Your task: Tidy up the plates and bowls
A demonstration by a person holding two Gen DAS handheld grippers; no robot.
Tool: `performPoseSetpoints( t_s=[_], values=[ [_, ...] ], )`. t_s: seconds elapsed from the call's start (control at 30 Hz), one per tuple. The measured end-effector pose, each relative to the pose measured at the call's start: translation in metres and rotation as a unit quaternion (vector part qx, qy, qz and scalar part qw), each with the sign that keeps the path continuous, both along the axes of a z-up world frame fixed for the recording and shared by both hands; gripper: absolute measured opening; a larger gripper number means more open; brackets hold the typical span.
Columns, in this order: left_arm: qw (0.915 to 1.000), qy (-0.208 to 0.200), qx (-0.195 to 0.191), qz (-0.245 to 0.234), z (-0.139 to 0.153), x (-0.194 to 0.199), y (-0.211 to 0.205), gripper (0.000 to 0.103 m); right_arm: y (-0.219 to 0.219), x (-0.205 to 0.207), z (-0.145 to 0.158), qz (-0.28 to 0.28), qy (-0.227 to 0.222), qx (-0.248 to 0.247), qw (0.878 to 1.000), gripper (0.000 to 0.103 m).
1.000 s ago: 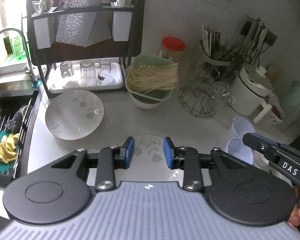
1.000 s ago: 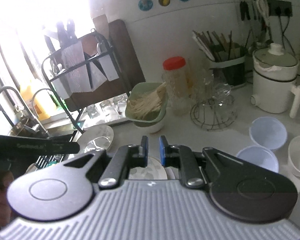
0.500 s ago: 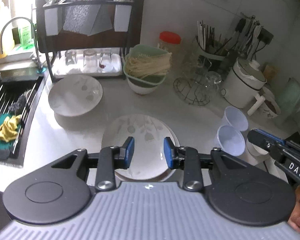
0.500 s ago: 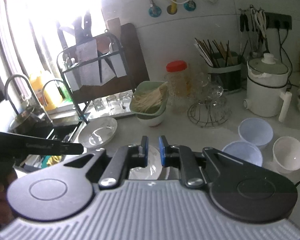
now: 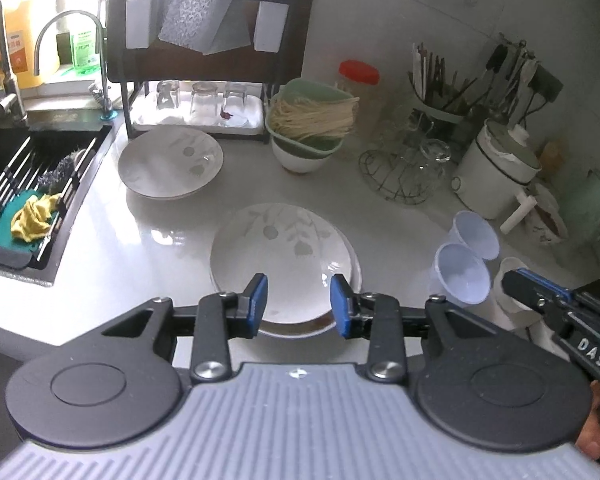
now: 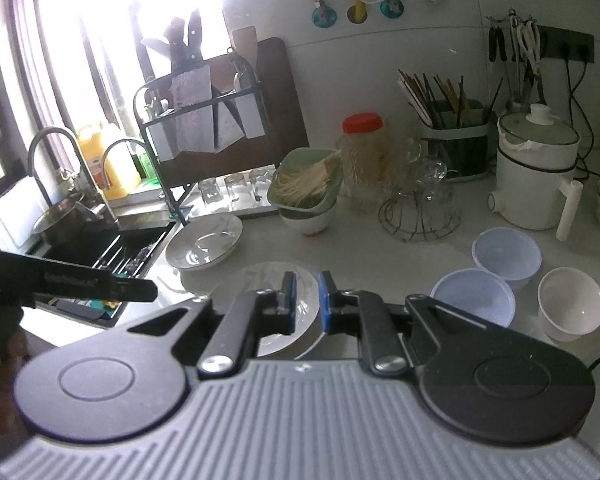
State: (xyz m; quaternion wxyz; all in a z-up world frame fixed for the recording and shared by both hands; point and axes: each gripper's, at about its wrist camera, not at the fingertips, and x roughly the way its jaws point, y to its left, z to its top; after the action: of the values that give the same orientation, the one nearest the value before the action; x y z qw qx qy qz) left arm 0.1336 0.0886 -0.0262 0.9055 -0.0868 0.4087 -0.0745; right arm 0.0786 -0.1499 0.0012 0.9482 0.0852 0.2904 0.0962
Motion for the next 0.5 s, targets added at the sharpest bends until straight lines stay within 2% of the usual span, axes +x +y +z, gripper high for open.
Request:
performPoseSetpoints(
  t_s=[0.1, 0.5],
  values=[
    [0.9998, -0.007, 0.016, 0.005, 0.001, -0.007, -0.002, 0.045, 0.0, -0.003, 0.001, 0.008, -0.003, 0.002, 1.0, 0.015],
    [0.999, -0.005, 0.013, 0.042, -0.001, -0.024, 0.008, 0.053, 0.008, -0.005, -0.002, 0.045, -0.002, 0.005, 0.999, 0.016]
  ],
)
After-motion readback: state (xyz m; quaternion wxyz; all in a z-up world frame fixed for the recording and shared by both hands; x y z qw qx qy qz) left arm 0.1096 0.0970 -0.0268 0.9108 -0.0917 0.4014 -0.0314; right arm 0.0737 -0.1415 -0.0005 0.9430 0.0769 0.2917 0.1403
